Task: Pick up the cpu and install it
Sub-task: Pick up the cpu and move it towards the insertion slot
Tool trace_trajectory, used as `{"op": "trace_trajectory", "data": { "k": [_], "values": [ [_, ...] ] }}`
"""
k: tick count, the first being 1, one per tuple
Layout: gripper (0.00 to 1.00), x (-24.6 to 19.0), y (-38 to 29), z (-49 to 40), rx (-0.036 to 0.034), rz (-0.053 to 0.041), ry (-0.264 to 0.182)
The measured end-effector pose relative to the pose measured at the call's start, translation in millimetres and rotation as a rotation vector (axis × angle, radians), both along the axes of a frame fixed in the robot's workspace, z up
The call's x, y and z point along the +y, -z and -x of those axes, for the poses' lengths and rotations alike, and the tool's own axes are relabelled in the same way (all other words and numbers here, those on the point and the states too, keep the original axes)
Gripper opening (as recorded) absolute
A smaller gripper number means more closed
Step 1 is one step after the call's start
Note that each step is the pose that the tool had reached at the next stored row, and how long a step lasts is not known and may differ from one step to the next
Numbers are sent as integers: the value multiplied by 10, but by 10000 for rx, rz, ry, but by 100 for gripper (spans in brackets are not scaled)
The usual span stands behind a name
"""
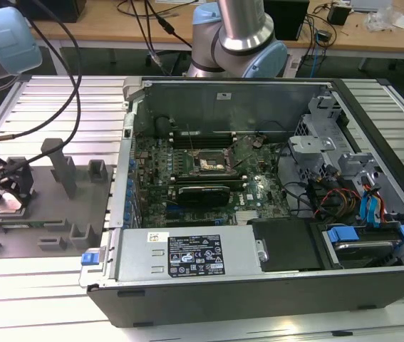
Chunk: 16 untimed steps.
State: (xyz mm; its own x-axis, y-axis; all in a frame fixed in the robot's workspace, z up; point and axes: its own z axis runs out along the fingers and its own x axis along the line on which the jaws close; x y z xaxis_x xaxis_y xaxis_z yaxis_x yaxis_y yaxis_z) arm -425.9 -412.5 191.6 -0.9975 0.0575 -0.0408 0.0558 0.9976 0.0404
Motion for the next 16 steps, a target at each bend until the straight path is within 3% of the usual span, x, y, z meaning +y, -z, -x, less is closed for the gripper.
{"op": "trace_trajectory", "data": {
  "k": [7, 16],
  "values": [
    [60, 7, 20, 2, 0, -62, -222],
    [60, 8, 35, 29, 0, -68, -297]
  ]
}}
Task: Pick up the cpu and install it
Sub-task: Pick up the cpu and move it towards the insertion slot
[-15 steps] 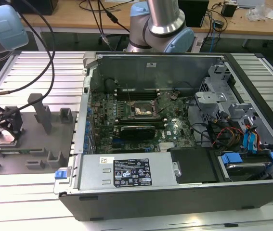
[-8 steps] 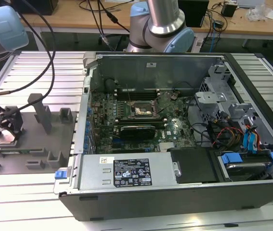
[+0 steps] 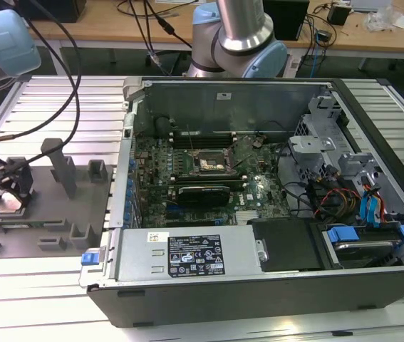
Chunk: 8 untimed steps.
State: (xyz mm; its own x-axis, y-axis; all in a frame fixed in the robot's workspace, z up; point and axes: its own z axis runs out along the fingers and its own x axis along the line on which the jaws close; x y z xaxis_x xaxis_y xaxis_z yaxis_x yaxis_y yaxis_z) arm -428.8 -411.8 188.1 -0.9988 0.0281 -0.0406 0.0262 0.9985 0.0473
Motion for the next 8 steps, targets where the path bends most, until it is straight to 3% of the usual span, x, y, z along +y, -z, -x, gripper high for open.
{"op": "trace_trajectory", "data": {
  "k": [8],
  "values": [
    [60, 0, 6, 0, 0, 0, -6]
  ]
}}
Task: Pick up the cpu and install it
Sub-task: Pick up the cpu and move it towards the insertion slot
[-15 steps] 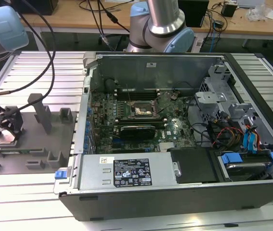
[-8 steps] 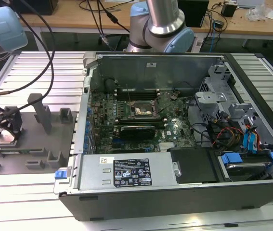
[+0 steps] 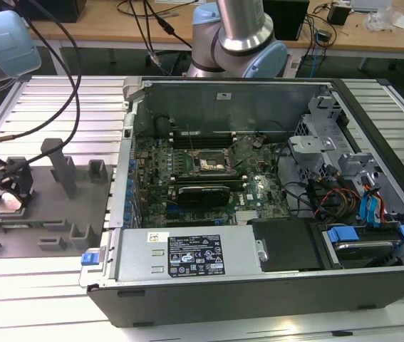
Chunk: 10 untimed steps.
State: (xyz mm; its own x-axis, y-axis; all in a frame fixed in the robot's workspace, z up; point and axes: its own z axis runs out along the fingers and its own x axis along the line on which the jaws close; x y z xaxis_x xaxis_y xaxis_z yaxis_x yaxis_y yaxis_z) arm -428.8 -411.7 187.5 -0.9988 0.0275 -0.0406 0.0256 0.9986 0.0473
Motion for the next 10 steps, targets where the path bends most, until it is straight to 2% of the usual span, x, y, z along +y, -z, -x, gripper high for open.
{"op": "trace_trajectory", "data": {
  "k": [2, 8, 10],
  "values": [
    [55, 0, 0, 0, 1, 1, 0],
    [55, 0, -1, 0, -1, -1, 0],
    [55, 0, -46, 0, 0, -1, 0]
  ]
}}
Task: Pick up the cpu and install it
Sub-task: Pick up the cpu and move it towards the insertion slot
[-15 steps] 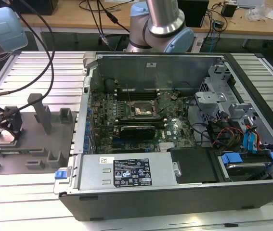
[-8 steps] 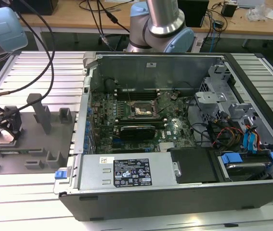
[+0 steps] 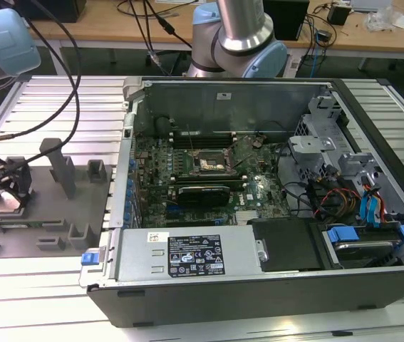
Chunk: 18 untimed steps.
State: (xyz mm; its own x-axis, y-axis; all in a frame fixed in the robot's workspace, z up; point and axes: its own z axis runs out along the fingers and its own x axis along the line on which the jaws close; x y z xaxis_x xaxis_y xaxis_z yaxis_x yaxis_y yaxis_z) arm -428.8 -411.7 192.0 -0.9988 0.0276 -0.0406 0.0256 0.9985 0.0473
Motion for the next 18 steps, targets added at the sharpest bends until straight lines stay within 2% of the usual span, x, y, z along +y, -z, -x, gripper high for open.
{"op": "trace_trajectory", "data": {
  "k": [9, 18],
  "values": [
    [55, 1, -184, -1, 0, 1, -2],
    [55, 10, -404, 0, 0, 9, 0]
  ]
}}
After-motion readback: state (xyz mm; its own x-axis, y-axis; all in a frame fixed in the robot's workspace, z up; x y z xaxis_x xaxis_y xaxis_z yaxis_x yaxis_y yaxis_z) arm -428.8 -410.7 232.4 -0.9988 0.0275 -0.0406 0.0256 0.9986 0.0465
